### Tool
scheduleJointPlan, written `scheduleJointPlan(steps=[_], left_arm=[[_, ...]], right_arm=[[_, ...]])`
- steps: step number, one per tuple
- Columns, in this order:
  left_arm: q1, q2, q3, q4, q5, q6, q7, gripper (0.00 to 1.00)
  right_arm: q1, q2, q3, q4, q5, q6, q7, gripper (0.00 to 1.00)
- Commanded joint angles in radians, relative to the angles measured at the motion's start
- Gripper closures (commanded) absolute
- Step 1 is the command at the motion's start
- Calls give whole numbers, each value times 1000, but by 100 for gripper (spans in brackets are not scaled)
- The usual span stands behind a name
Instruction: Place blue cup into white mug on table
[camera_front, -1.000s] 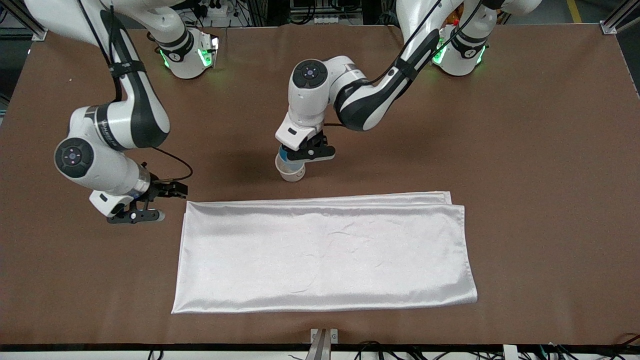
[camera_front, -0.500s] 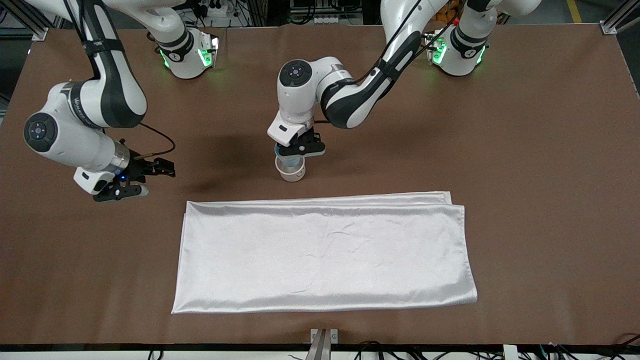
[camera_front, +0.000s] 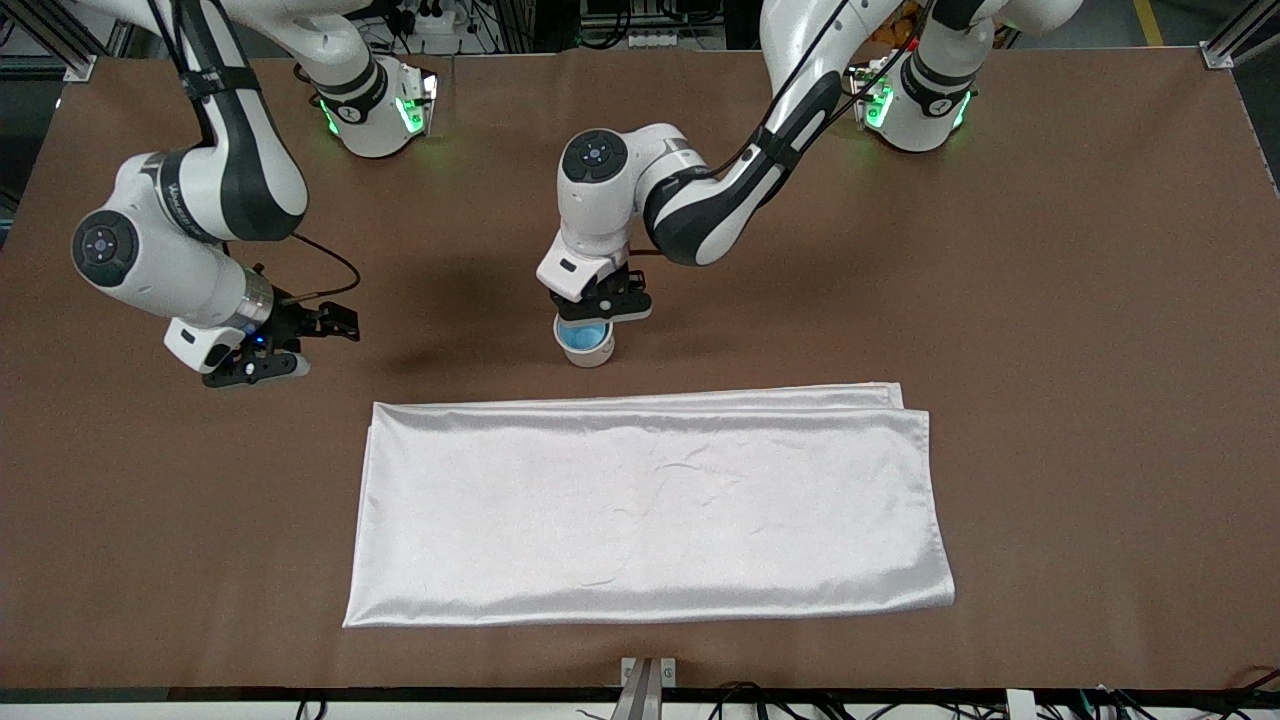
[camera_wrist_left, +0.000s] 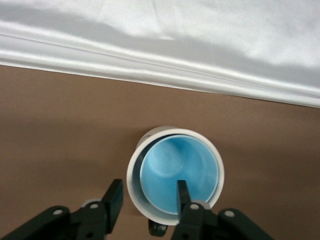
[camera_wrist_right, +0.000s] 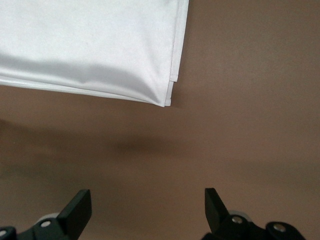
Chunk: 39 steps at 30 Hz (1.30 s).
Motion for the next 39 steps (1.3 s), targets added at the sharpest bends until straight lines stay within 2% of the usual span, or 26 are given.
scheduleJointPlan(steps=[1,7,14,22,26,28,32,39], left_arm=[[11,-48,6,14,32,-8,-12,0],[70,-140,6,13,48,-77,15,0],[189,-277,0,11,38,-211,159,0],[272,-403,-3,9,25,-382,268,0],[336,-455,-6,6,20,-448,374,0],[384,-478,-7,8,-18,-472,445,0],[491,-521,-6,6,-98,-503,590,0],[602,-549,-5,6,-118,-563,741,0]], right_arm=[[0,-53,1,-59,-18,26,-10,0],[0,-74,1,-109,-46,78,-10,0],[-1,-96,1,-142,-61,92,-10,0],[-1,-125,1,-177,-78,98,-12,0],[-3,-131,1,-184,-86,98,-12,0],[-3,-133,1,-183,-86,91,-15,0],[-9,-137,-2,-159,-87,61,-26,0],[-43,-117,-3,12,-89,-156,-73,0]])
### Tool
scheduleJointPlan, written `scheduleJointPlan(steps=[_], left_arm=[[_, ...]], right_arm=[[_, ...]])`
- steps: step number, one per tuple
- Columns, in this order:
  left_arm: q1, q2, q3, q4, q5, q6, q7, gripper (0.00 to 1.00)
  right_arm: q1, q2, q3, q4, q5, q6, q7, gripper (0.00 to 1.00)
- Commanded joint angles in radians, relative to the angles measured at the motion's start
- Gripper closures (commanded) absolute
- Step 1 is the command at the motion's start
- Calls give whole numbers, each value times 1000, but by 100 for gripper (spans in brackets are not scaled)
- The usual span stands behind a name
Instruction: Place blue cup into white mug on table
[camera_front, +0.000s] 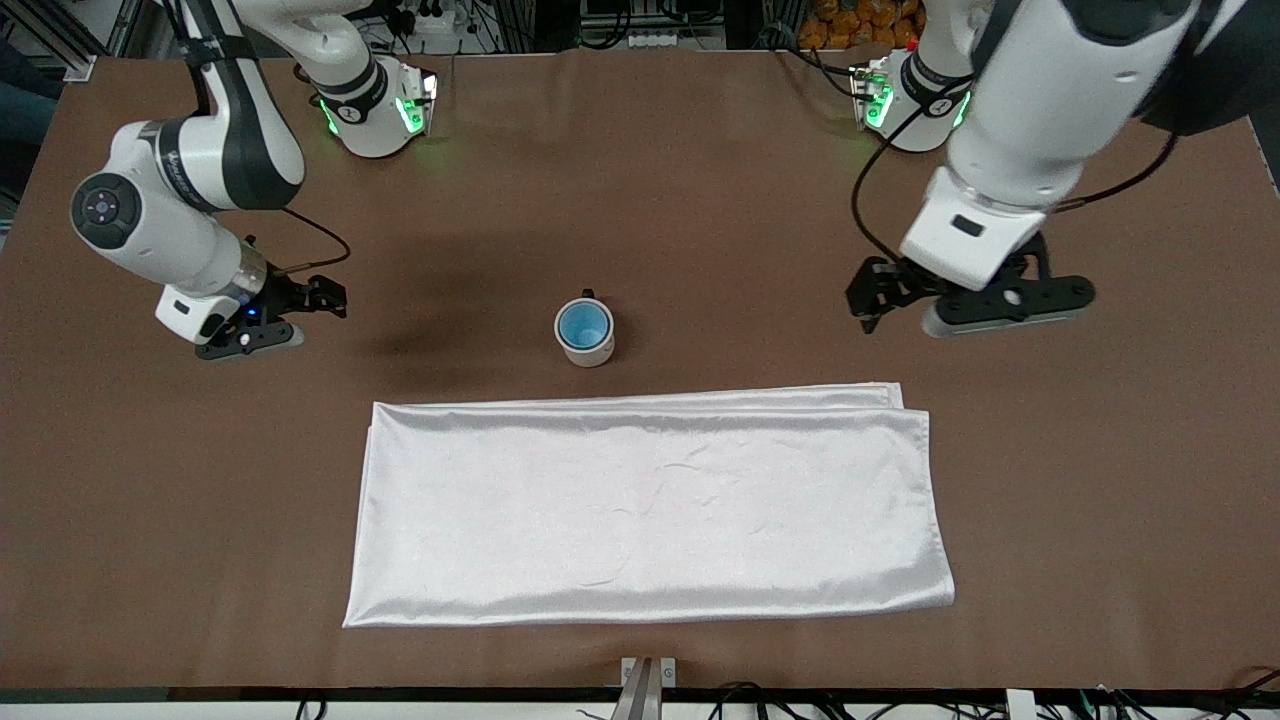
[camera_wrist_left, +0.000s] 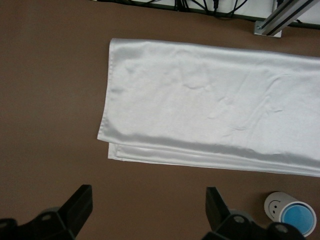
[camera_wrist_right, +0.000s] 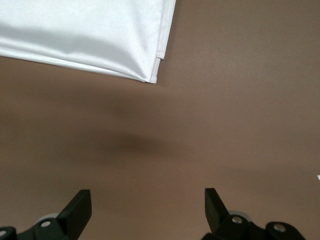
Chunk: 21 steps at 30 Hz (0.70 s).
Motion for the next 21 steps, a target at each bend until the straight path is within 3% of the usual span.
scheduleJointPlan(steps=[1,15,21], left_arm=[[71,-37,-11,-32,-27,-37,98,0],[279,-41,-11,-32,-30,-52,308,0],[313,-41,-6,-31,-42,-66,363,0]], right_arm=[[-29,-10,2,124,-12,-164,-31,0],[-26,-12,4,381,-9,-530,-19,0],[-28,-13,4,485,-9,-678,-19,0]])
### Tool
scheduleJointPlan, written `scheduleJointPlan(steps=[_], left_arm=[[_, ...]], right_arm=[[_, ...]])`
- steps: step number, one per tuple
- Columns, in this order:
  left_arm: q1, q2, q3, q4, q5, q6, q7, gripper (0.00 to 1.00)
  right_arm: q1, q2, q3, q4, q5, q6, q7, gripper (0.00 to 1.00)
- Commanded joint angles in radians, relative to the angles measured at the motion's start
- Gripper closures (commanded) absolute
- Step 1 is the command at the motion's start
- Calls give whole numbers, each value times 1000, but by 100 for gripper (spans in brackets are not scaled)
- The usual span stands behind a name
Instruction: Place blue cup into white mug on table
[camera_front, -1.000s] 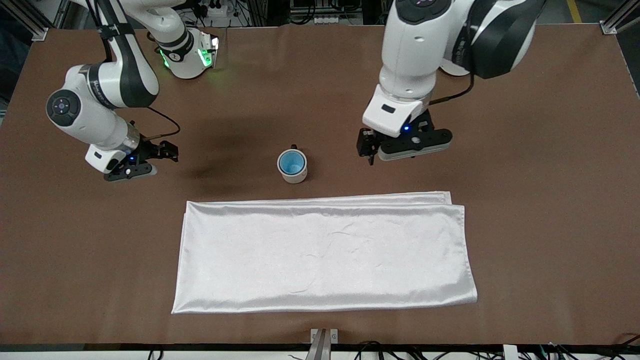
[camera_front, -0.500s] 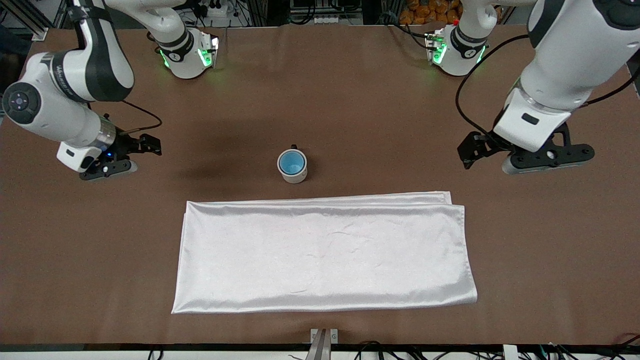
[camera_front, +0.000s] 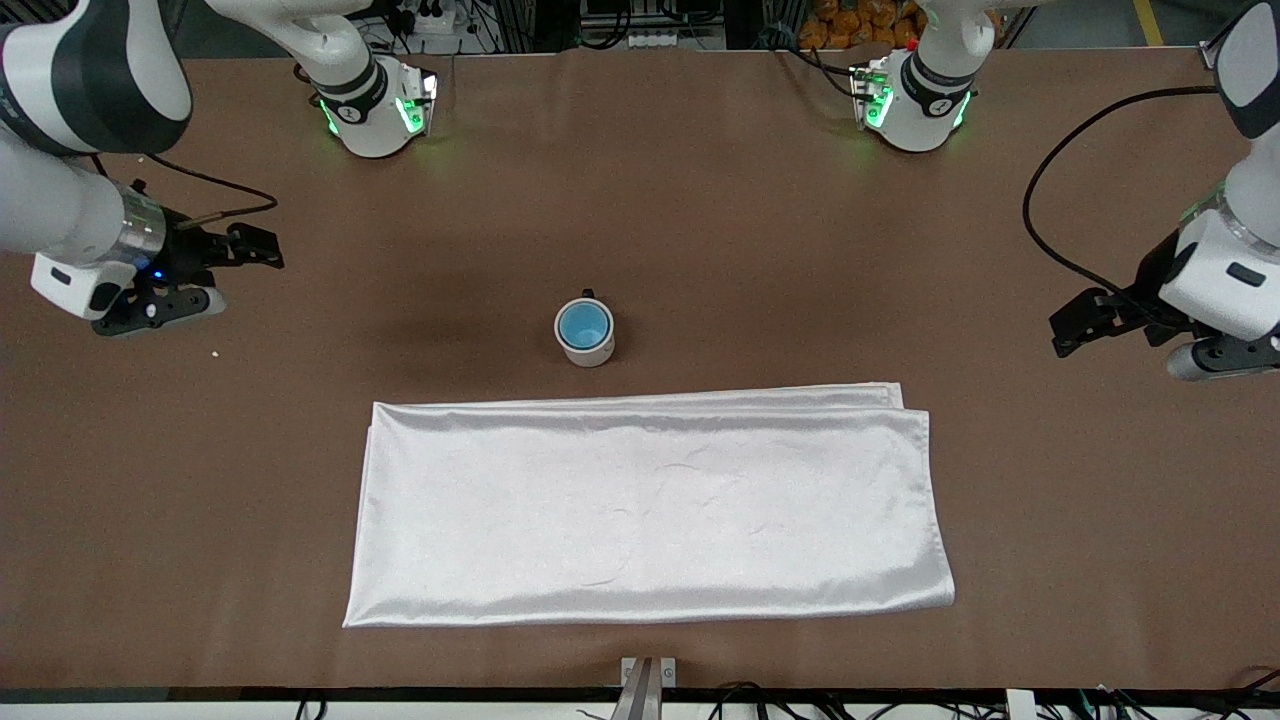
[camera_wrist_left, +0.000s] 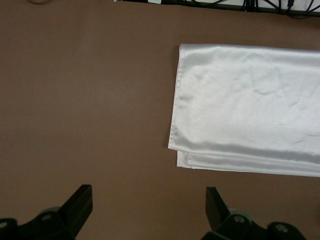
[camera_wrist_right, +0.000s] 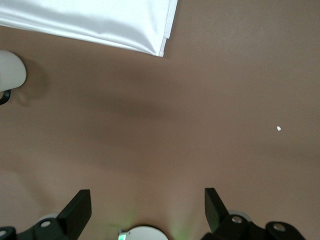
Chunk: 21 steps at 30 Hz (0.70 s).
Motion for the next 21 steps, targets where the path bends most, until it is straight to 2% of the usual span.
scheduleJointPlan(steps=[1,3,6,9,21], left_arm=[[23,-27,-5,-22,-25,-14,62,0],[26,-30,6,-24,-25,-14,89,0],[-21,-41,85,-25,-26,-14,145,0],[-35,-41,116,-25,-26,-14,159,0],[-71,-55,164,-56,-26,-15,229,0]], right_arm=[[-11,-5,9,96,-9,-127,-1,0],[-11,-9,7,116,-9,-159,-1,0],[-11,-14,7,154,-9,-202,-1,0],[-11,-15,5,182,-11,-211,-1,0],[-11,-15,4,299,-12,-192,8,0]])
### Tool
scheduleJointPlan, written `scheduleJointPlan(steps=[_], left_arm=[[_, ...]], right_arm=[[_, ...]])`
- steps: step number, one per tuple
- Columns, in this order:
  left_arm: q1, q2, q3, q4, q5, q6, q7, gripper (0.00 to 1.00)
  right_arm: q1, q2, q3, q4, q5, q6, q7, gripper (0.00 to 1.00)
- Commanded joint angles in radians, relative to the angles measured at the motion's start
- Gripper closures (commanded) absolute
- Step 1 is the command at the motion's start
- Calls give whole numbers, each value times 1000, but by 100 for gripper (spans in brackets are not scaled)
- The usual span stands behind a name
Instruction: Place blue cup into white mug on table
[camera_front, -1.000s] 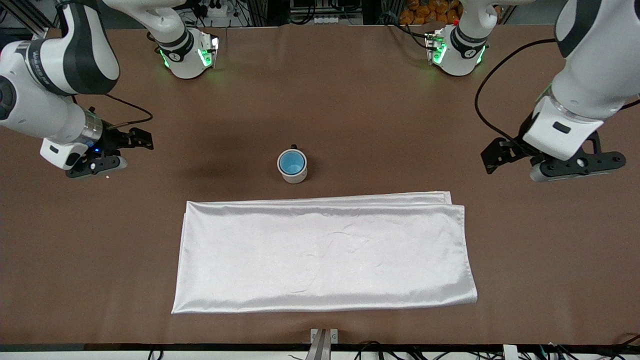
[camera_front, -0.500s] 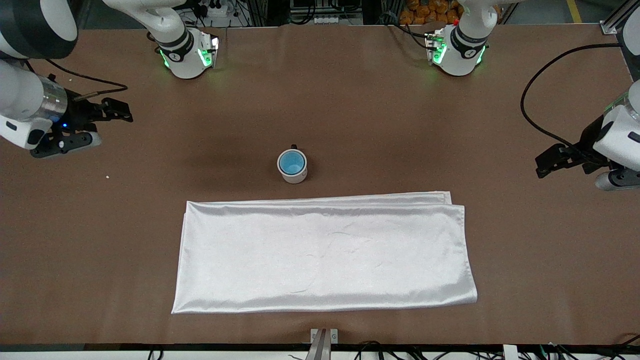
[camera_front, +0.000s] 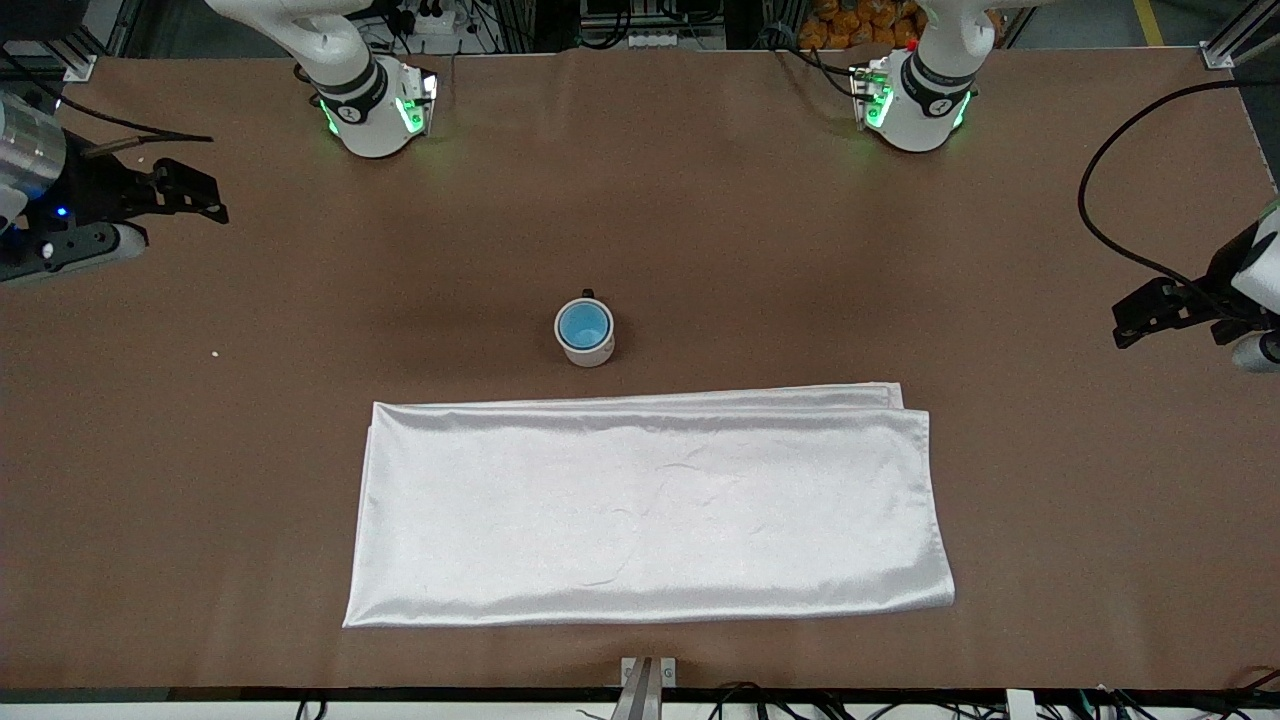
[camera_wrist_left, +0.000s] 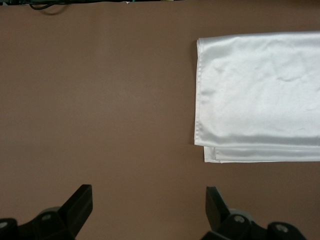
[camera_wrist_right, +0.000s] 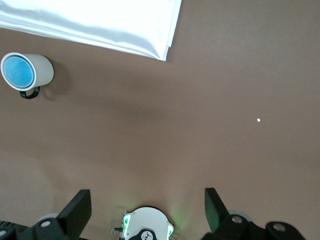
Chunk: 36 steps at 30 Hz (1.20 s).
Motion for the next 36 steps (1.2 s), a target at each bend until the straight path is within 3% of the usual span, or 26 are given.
scheduleJointPlan(steps=[1,16,24,36], left_arm=[[-49,-36,43,-46,-21,-6,35,0],[-84,-45,38,-45,-23,-12,37,0],[-94,-56,41,-54,-89,-12,34,0],[-92,-62,44,-77,-92,-15,34,0]], right_arm=[[-11,-2,6,62,-14,16,8,0],[-12,-2,5,73,-44,125,75,0],[-27,-2,6,73,-44,134,77,0],[-33,-2,5,73,-31,129,152,0]])
